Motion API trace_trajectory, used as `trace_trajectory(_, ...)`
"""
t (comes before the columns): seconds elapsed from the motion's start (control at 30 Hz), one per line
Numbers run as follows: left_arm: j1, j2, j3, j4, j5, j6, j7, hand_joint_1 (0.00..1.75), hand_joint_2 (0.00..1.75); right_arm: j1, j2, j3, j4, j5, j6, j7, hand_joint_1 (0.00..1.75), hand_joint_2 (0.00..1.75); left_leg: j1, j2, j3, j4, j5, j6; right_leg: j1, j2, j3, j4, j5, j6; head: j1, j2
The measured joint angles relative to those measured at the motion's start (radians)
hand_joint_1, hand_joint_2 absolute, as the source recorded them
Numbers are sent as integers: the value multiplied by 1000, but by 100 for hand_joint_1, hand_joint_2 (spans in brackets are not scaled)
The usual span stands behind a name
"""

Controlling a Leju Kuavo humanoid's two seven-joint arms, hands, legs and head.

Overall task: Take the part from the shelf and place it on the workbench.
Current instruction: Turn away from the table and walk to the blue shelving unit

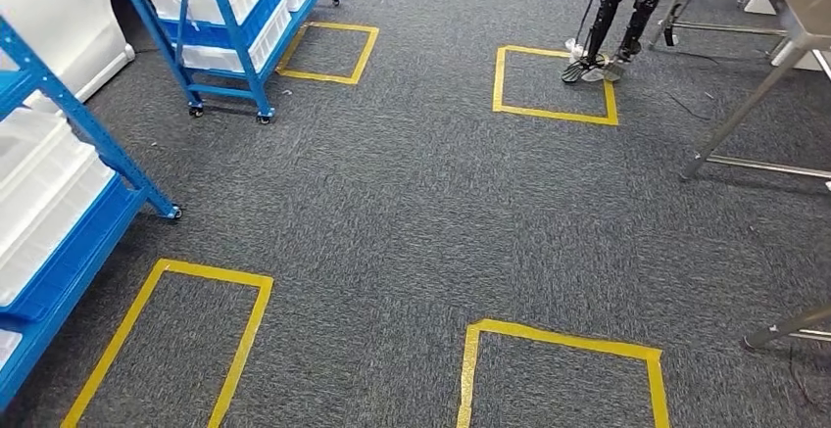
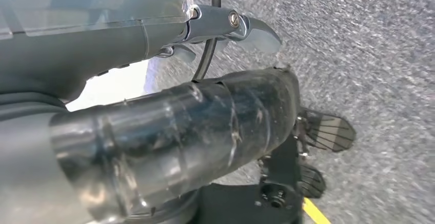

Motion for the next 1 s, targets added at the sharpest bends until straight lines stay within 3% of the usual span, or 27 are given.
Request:
trace_trajectory(0.07,3,3,-2,0,4,3,2,0,0,-6,0,0,-1,2,3,0,0,0,-2,-21,0,-6,1,13,1,-18,5,-1,-4,11,0,0)
trace_trajectory(0.13,6,5,-4,0,6,5,5,0,0,-9,0,0,-4,2,4,0,0,0,2,-42,7,-18,7,26,-3,10,1,25,-25,21,1,0)
trace_trajectory(0.2,4,5,-5,0,6,5,6,0,0,-8,0,0,-5,2,3,0,0,0,4,-62,11,-24,13,36,-8,70,-44,126,-84,26,1,0)
trace_trajectory(0.23,3,5,-6,0,7,5,7,0,0,-7,0,0,-5,2,3,0,0,0,4,-73,9,-23,13,40,-8,88,-79,196,-116,26,1,0)
trace_trajectory(0.27,2,5,-7,0,7,5,7,0,0,-5,0,0,-5,2,3,0,0,0,3,-86,8,-21,13,41,-8,97,-111,255,-137,27,1,0)
trace_trajectory(0.3,3,5,-7,0,8,5,7,0,0,-3,0,0,-5,2,3,1,0,0,3,-101,7,-19,13,41,-8,100,-129,285,-137,27,1,0)
trace_trajectory(0.33,4,6,-7,0,8,5,7,0,0,-1,0,0,-5,2,3,1,0,0,2,-116,6,-15,12,41,-8,102,-129,276,-116,26,1,0)
trace_trajectory(0.37,5,5,-7,0,8,5,7,0,0,-1,0,0,-5,2,3,1,0,0,3,-131,6,-11,10,39,-8,106,-111,230,-79,25,0,0)
trace_trajectory(0.43,6,5,-8,0,9,5,7,0,0,-1,-1,0,-5,2,3,2,0,0,3,-158,1,1,6,32,-12,147,-58,101,-12,22,0,0)
trace_trajectory(0.5,5,4,-8,0,9,5,7,0,0,-2,-1,0,-5,2,3,1,0,0,2,-180,-9,11,4,22,-13,178,-33,37,7,17,0,0)
trace_trajectory(0.57,8,5,-8,0,10,5,8,0,0,-5,-1,0,-6,2,3,2,0,0,4,-201,-17,10,8,9,-11,163,-33,32,9,7,0,0)
trace_trajectory(0.6,11,5,-8,0,11,5,8,0,0,-6,-1,0,-6,2,3,2,0,0,5,-198,-20,12,7,4,-11,151,-31,27,12,1,0,0)
trace_trajectory(0.63,12,6,-8,0,13,5,10,0,0,-6,0,0,-6,3,3,2,0,0,4,-179,-27,26,-3,-1,-12,139,-29,21,15,-7,0,0)
trace_trajectory(0.73,6,6,-9,0,16,5,12,0,0,-4,1,0,-7,3,4,2,0,0,4,-98,-88,151,-77,-11,-10,103,-27,12,19,-20,-2,0)
trace_trajectory(0.8,4,6,-10,0,17,6,12,0,0,-1,1,0,-6,3,3,3,0,0,8,-81,-135,251,-118,-17,-7,79,-28,12,17,-23,-2,0)
trace_trajectory(0.83,6,6,-11,0,18,7,12,0,0,0,1,0,-6,3,3,3,0,0,10,-77,-147,276,-121,-18,-6,67,-28,13,15,-24,-2,0)
trace_trajectory(0.87,7,6,-12,-1,19,8,12,0,0,0,0,0,-6,3,3,3,0,0,11,-74,-146,278,-111,-20,-6,54,-27,13,13,-23,-2,0)
trace_trajectory(0.9,8,6,-13,-1,21,11,11,0,0,-1,1,0,-6,3,3,3,0,0,11,-67,-124,240,-84,-18,-5,42,-25,12,9,-22,-2,0)
trace_trajectory(0.93,8,6,-14,-1,23,15,10,0,0,-1,1,0,-6,3,2,3,0,0,9,-49,-86,173,-51,-13,-5,29,-20,12,4,-20,-2,0)
trace_trajectory(1.0,3,6,-15,-4,30,23,8,0,0,-1,2,0,-6,3,2,3,0,0,-2,7,-14,44,-20,5,-3,1,-7,12,-8,-10,-2,0)
